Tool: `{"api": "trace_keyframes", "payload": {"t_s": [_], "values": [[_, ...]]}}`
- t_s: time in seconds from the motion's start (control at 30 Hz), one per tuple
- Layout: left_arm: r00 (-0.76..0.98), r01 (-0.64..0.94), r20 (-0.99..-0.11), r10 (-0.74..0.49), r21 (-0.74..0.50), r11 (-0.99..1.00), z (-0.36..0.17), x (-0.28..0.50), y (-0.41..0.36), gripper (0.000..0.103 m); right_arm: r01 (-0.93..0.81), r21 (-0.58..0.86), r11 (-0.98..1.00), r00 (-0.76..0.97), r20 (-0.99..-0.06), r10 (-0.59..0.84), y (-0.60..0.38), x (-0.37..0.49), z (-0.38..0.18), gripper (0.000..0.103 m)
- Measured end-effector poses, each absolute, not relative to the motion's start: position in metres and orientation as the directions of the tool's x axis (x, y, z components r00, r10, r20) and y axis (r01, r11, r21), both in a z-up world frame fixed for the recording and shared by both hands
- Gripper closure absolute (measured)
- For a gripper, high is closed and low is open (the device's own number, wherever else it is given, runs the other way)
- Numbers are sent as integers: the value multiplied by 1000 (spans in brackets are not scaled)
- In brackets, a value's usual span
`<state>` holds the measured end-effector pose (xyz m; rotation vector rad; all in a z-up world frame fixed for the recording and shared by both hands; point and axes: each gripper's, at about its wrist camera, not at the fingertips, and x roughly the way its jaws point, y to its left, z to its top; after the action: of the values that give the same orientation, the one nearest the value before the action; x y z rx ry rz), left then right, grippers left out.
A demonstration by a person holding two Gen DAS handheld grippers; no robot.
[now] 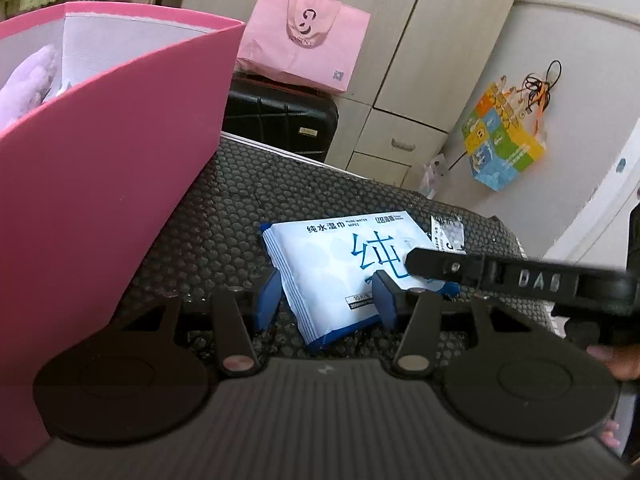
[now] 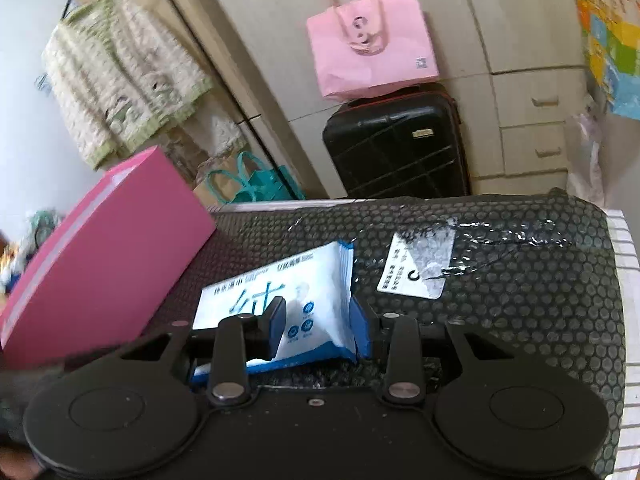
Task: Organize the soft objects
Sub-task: 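Close the left tool on the wipes pack while the right tool pinches it too, then carry the wipes pack with both tools over the pink box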
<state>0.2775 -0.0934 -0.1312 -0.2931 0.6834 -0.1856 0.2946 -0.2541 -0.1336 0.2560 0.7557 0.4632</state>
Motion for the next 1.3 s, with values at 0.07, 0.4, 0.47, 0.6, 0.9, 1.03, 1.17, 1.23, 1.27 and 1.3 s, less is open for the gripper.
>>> {"api": "trace_keyframes", "payload": {"t_s": [0.07,0.4,0.47,0.6,0.9,1.03,1.17,1.23,1.27,1.3], "values": [[760,82,-591,-269,-322,943,-132,279,-95,54,-325,360,874,636,-601,484,-251,291,-134,63],[767,102,-568,-298,-351,931,-130,264,-90,57,-353,290,890,615,-644,454,-238,274,-115,77],[762,127,-566,-314,-344,930,-128,257,-91,58,-331,296,896,619,-648,443,-240,263,-112,77],[754,190,-554,-352,-329,925,-120,244,-93,59,-295,321,900,617,-655,436,-243,242,-105,66],[684,297,-567,-459,-358,885,-104,219,-83,59,-265,330,906,664,-619,420,-242,192,-90,53],[671,342,-557,-490,-354,871,-95,205,-78,59,-272,314,910,676,-610,413,-237,176,-82,50],[652,381,-549,-522,-358,852,-87,193,-74,59,-270,311,911,683,-606,409,-235,165,-78,47],[657,398,-545,-520,-336,854,-83,186,-73,59,-277,320,906,681,-600,420,-235,159,-75,46],[659,407,-543,-521,-326,853,-81,182,-72,59,-281,323,903,680,-597,426,-234,155,-73,46],[659,414,-539,-524,-322,851,-79,179,-70,59,-286,323,902,682,-593,428,-233,151,-71,45]]}}
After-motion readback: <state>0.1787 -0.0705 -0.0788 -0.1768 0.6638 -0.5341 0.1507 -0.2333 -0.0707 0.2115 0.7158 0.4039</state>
